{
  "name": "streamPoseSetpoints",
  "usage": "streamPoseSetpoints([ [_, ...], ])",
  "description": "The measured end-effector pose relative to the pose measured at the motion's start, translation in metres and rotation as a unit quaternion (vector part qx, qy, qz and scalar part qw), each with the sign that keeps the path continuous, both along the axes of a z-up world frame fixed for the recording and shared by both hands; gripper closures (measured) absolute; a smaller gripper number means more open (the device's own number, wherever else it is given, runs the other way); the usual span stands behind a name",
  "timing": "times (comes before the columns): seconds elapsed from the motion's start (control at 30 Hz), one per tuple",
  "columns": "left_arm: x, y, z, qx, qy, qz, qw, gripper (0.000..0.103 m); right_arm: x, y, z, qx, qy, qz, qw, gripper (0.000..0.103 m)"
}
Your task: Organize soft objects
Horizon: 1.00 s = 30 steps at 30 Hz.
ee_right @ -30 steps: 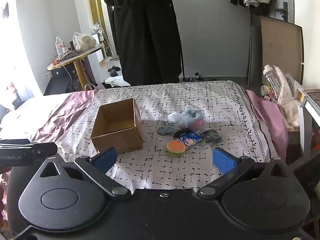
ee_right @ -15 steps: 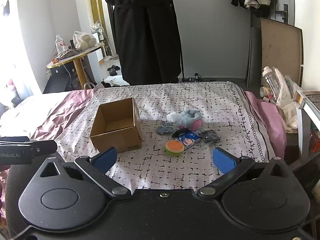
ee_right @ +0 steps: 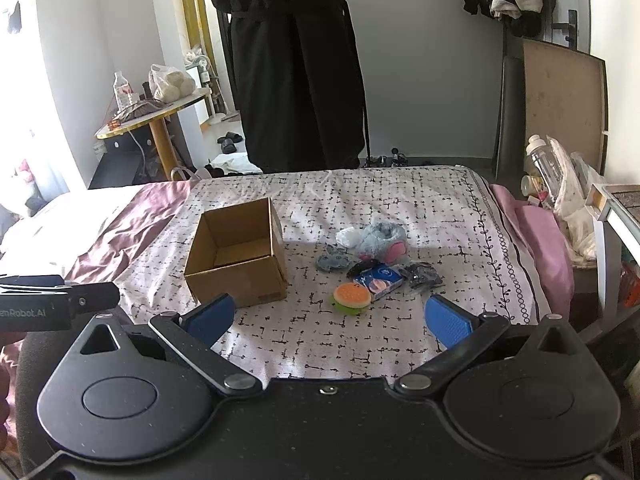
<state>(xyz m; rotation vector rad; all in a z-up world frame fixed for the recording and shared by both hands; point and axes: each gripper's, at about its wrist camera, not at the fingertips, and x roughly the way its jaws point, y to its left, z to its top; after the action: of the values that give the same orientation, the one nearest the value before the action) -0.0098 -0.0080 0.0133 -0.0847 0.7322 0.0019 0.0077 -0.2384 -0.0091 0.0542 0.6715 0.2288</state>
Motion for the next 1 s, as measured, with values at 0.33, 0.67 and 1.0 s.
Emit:
streamPoseSetpoints([
  [0.33, -0.0007, 0.0011, 0.0039, -0.002, -0.002, 0.001, 1.0, 0.009, 0.002, 0.0026, 0.0019, -0.007, 0.0, -0.001, 1.0, 0.0],
  [0.67, -0.0008, 0.0013, 0.0039, -0.002, -0.002, 0.001, 1.0, 0.009, 0.001, 0.0033, 0.0015, -0.008, 0.0, 0.0, 1.0, 0.0],
  [1.0, -0.0011, 0.0032, 0.0043, -0.002, -0.003, 0.001, 1.0, 0.009, 0.0006, 0.0013, 0.0005, -0.005, 0.0, -0.003, 1.0, 0.0],
])
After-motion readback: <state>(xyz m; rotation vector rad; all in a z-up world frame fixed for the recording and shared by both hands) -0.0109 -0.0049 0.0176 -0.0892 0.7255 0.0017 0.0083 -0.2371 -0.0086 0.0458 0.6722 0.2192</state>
